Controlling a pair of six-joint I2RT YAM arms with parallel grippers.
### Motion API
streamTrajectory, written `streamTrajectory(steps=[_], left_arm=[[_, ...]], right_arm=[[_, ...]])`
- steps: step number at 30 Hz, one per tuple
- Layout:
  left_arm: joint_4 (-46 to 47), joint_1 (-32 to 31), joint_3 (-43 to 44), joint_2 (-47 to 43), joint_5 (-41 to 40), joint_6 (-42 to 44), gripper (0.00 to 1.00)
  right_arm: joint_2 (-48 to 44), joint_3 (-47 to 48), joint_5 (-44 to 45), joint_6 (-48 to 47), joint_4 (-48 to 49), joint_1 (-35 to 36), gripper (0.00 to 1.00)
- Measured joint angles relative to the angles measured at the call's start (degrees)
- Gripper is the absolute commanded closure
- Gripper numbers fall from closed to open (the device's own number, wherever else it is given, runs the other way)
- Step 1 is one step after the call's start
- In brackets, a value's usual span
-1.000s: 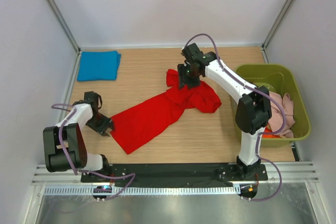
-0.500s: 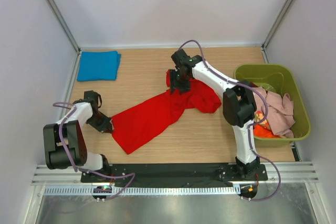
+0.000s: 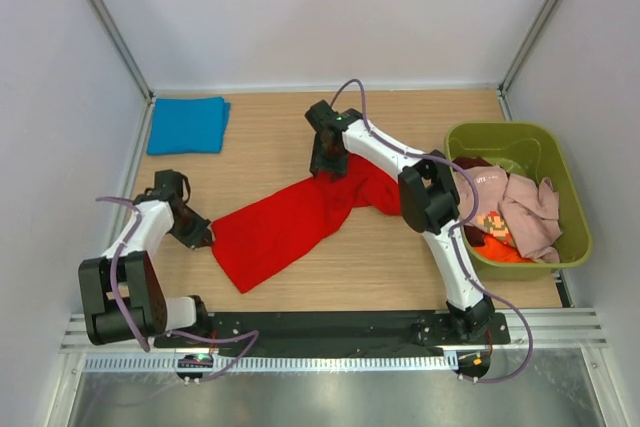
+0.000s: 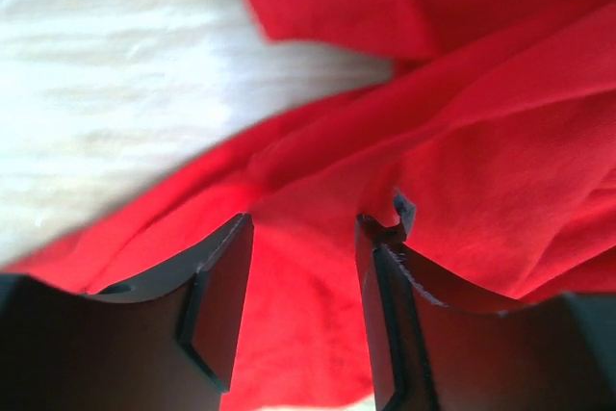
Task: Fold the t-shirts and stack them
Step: Flatten the tshirt out
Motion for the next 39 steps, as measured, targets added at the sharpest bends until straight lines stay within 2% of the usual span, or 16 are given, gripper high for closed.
streamTrajectory(steps=[6,10,12,13,16,19,20,21,26,30,31,33,36,38,39], left_arm=[[-0.68,0.0,0.98,-3.78,1.51,0.11,1.0],[-1.79,0.0,2.45,-6.01,1.97,0.48,1.0],[-2.23,0.0,3.41,-6.71,1.99,1.07,1.0],[-2.43,0.0,3.85,-7.06,1.97,1.33,1.0],[-2.97,0.0,4.72,-8.17,1.97,1.75,1.0],[-3.21,0.0,5.05,-8.66,1.99,2.12,1.0],[-3.34,0.0,5.14,-8.66,1.99,2.29,1.0],[-3.5,0.0,5.22,-8.66,2.01,2.58,1.0],[-3.96,0.0,5.4,-8.68,2.38,3.04,1.0],[-3.96,0.0,5.4,-8.68,2.99,3.06,1.0],[-3.93,0.0,5.4,-8.7,3.17,3.06,1.0],[-3.96,0.0,5.4,-8.72,3.37,3.04,1.0],[-3.98,0.0,5.4,-8.98,3.67,3.04,1.0],[-4.17,0.0,5.42,-9.4,3.72,3.04,1.0],[-4.33,0.0,5.42,-9.64,3.72,3.04,1.0]], right_arm=[[3.93,3.28,4.37,4.39,-2.8,0.07,0.61],[4.57,3.5,5.86,5.22,-3.76,0.17,0.66],[4.57,4.0,6.62,5.16,-4.09,0.28,0.74],[4.55,4.07,6.97,5.05,-4.2,0.28,0.82],[4.55,4.2,7.58,4.66,-4.59,0.28,0.89],[4.55,4.61,7.82,4.44,-5.33,0.28,0.88],[4.46,4.68,7.91,4.24,-5.46,0.28,0.86],[4.31,4.68,7.93,3.96,-5.62,0.28,0.8],[2.78,4.63,7.63,2.29,-5.95,0.31,0.75],[0.96,4.63,6.03,1.42,-5.73,0.33,0.82],[0.79,4.61,5.53,1.16,-5.6,0.33,0.92],[0.63,4.55,4.76,0.44,-5.22,0.33,0.99],[0.63,4.44,3.98,0.22,-5.07,0.33,0.98],[0.59,4.44,3.93,0.09,-4.94,0.33,0.94],[0.57,4.44,3.91,-0.04,-4.92,0.33,0.96]])
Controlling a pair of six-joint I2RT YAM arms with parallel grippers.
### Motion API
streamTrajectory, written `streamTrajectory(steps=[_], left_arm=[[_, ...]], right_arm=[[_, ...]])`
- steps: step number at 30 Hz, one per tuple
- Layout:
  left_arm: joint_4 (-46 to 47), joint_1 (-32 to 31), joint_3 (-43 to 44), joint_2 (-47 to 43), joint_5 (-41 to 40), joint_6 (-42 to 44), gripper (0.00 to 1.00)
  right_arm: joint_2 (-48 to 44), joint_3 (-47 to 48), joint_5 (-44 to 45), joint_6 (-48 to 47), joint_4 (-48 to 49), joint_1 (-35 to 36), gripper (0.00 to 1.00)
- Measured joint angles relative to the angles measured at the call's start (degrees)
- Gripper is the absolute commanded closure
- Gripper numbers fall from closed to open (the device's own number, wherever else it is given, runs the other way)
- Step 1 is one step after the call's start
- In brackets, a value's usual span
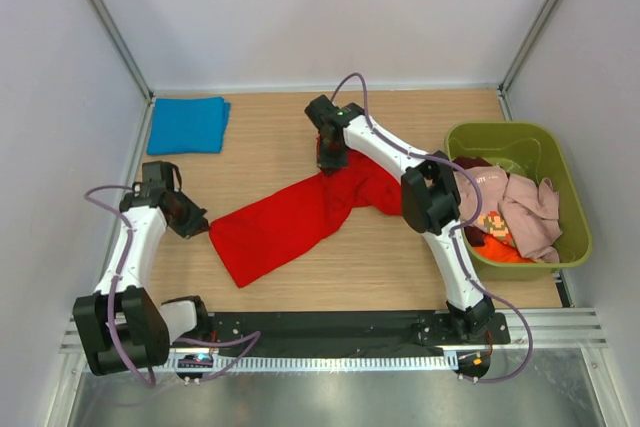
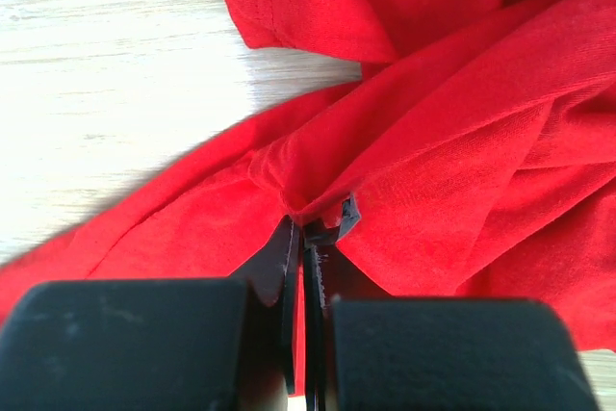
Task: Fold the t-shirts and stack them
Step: Flatten the tshirt out
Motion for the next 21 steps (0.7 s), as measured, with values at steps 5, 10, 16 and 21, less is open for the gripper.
streamTrajectory(steps=[5,10,16,21], left_arm=[[-1.05,0.0,0.55,-1.53,-0.04,0.02,1.0],[-3.21,0.0,4.22,-1.62,-0.76,0.55,1.0],[-4.68,0.0,14.29,-1.2,-3.58,1.62,1.0],[-4.22,0.0,19.58,-0.83,-3.5,1.68,1.0]], right_arm=[[-1.27,-0.39,-1.16,-0.85,-0.35,-0.7,0.99],[-6.38,-0.57,-3.56,-1.18,-0.92,-2.82,0.95],[-17.84,-1.97,-14.16,-0.9,2.64,-11.08,0.99],[-23.8,-4.24,-21.46,0.26,4.39,-16.48,0.99]])
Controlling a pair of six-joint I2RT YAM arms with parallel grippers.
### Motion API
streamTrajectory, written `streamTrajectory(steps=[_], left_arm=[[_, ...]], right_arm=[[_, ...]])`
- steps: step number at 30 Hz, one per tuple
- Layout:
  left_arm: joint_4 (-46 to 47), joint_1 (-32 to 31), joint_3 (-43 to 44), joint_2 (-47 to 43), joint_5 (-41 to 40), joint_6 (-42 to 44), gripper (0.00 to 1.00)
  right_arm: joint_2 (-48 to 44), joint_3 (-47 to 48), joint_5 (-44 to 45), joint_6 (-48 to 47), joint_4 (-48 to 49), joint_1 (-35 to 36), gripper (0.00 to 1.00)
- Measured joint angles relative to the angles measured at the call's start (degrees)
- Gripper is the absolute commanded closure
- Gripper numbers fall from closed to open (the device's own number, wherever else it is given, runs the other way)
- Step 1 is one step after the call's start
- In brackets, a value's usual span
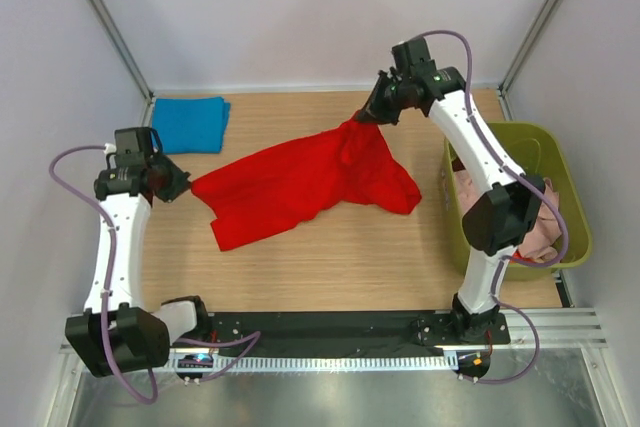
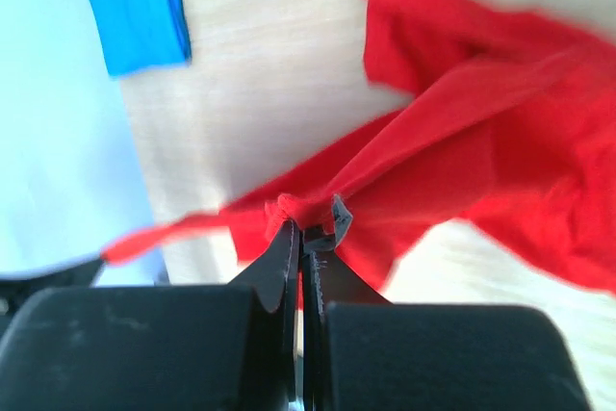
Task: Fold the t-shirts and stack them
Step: Flatten the tshirt out
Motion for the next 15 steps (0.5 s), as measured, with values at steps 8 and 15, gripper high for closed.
streamTrajectory(steps=[8,15], left_arm=[[-0.09,0.0,-8.9,-1.77,0.31,1.99,1.0],[-1.46,0.0,-14.43,-2.58,1.44,4.31,1.0]], right_arm=[[-5.79,-31.28,-4.55,-6.75,0.46,5.73,0.87],[-6.1,-45.38,-4.11,-12.07,-2.21,9.42,0.58]])
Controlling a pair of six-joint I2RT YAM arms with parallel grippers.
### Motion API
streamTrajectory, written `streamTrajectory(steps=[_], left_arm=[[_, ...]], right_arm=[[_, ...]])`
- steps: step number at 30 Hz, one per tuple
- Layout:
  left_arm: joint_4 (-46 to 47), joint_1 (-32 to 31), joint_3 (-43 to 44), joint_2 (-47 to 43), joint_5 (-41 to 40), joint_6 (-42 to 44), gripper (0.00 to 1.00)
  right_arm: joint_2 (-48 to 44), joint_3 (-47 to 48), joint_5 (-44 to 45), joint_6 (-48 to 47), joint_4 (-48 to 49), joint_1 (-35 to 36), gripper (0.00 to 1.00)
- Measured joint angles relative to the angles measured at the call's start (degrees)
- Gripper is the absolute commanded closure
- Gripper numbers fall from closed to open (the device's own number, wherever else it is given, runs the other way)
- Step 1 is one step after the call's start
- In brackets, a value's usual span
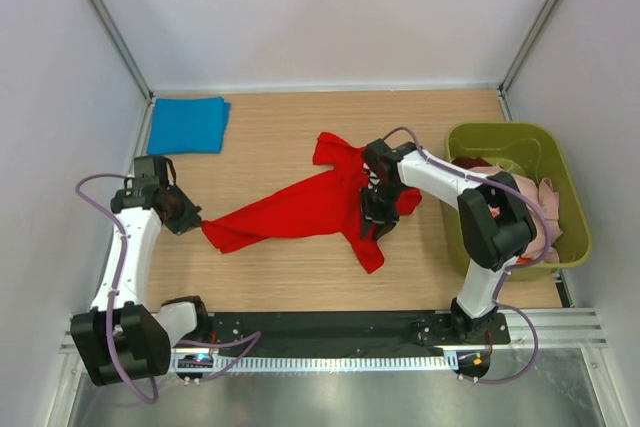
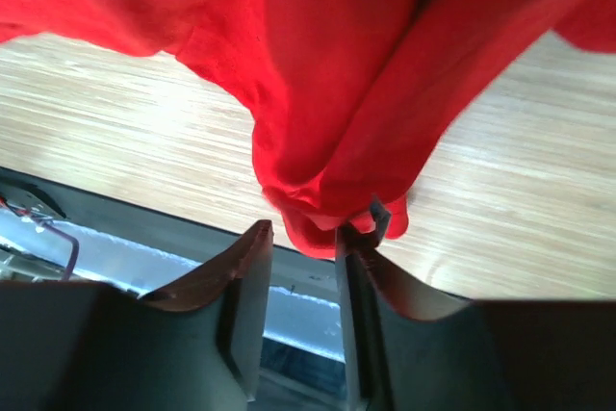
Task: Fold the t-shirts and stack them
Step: Flatten the tshirt out
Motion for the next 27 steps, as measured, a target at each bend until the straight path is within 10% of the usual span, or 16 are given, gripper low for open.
streamTrajectory(steps=[13,22,27], left_arm=[[0.2,0.0,-0.04,1.33,2.69,0.2,1.0],[0.37,0.0,-0.04,1.33,3.28,0.24,1.0],[0.37,0.0,-0.04,1.33,3.5,0.28,1.0]], right_arm=[[-1.05,1.2,2.45,-1.18,2.43,4.24,0.51],[2.01,1.57,9.73,2.03,2.84,5.88,0.6],[3.04,1.97,11.96,2.99,2.95,5.75,0.85]])
